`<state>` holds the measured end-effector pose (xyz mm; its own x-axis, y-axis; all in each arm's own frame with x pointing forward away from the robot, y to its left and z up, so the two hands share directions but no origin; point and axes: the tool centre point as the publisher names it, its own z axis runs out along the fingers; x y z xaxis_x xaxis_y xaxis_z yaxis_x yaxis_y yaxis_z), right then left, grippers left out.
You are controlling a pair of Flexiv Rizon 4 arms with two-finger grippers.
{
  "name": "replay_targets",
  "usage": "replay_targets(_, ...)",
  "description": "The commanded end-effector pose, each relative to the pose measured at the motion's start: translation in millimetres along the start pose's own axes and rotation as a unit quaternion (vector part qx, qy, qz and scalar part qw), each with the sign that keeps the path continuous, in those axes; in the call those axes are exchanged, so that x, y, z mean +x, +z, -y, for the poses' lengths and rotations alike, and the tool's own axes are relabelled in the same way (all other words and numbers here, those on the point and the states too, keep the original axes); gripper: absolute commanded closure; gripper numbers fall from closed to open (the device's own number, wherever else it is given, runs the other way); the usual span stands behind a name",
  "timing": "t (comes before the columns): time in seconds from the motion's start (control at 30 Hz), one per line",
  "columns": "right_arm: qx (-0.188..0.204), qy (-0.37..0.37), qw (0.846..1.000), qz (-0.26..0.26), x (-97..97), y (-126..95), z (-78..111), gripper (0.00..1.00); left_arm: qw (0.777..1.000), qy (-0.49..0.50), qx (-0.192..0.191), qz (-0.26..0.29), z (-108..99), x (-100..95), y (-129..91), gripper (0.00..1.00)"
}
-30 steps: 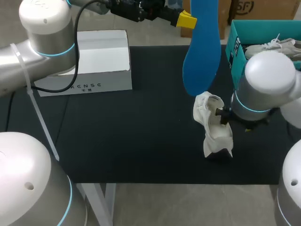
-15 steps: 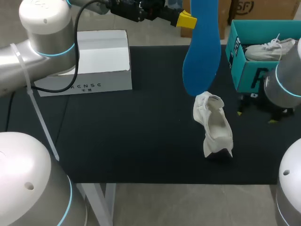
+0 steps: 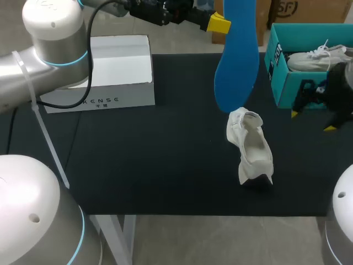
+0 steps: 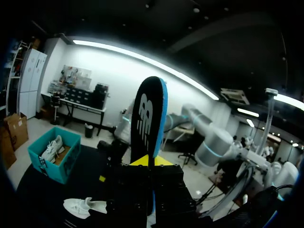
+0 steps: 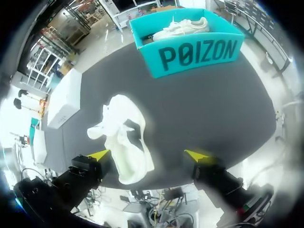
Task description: Take the shoe out of the shoebox, open the shoe tongue, remove and reinsert the insole, then place the shoe into the shoebox
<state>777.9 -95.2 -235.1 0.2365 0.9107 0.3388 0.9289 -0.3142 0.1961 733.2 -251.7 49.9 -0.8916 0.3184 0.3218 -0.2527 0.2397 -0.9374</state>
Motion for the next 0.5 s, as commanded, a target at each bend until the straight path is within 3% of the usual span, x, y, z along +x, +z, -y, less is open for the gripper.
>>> replay_targets(0.03,0.167,0.034,0.955,-0.242,-7.0,-10,-10.1,0.0,1.0,0.0,-0.001,0.0,0,-0.5,0,1.0)
replay_targets(0.2,0.19,0.024,0.941,-0.278,5.5,-18,-14.1,0.0,1.0,0.0,-0.001,0.0,0,-0.5,0,1.0)
replay_targets(0.5,0.201,0.016,0.937,-0.286,33.8,-27,-4.0,0.0,1.0,0.0,-0.001,0.0,0,-0.5,0,1.0)
